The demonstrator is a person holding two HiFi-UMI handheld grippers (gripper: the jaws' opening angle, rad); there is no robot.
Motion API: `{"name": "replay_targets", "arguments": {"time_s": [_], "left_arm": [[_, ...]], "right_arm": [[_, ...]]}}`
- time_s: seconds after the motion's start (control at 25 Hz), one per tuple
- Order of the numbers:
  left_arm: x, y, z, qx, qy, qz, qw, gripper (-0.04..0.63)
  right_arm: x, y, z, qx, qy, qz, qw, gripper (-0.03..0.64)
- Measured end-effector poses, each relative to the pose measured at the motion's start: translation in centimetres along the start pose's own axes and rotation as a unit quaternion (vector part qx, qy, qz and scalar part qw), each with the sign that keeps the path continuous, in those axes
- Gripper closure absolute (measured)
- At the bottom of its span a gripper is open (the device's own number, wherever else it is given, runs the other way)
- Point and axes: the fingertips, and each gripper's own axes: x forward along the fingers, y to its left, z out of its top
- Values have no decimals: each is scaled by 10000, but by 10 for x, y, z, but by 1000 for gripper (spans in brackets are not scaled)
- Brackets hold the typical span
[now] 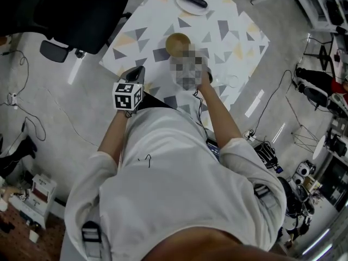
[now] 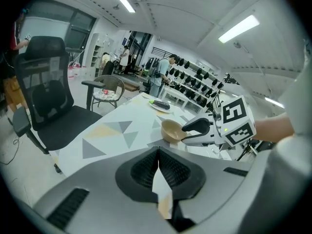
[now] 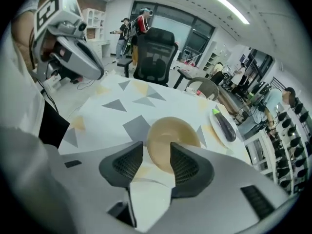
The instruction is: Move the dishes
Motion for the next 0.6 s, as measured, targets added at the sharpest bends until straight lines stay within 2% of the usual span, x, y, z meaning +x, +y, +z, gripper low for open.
{"name": "replay_targets", "arguments": {"time_s": [0.12,0.24,0.4,0.48,0.52,0.6], "left_arm": [[12,-12,4,181,79,-171,9997,575],[23,-29,9,369,142,-365,9986,575],[40,-55,11,618,281,-656,9955,575],[49,-69,10,775,374,-836,9928,575],[54,-76,9,858,420,-918,9912,575],[63,-91,8,1025,509,-1072,9876,575]], "right_arm": [[-14,-3,-3,448,-272,-50,9986,428],[-28,-5,-14,914,-407,-121,9949,441],[-44,-9,-41,1346,-360,-396,9894,515],[-55,-10,-54,1618,-399,-587,9843,589],[-60,-10,-60,1840,-456,-625,9799,618],[-69,-9,-73,2456,-600,-571,9658,618]]}}
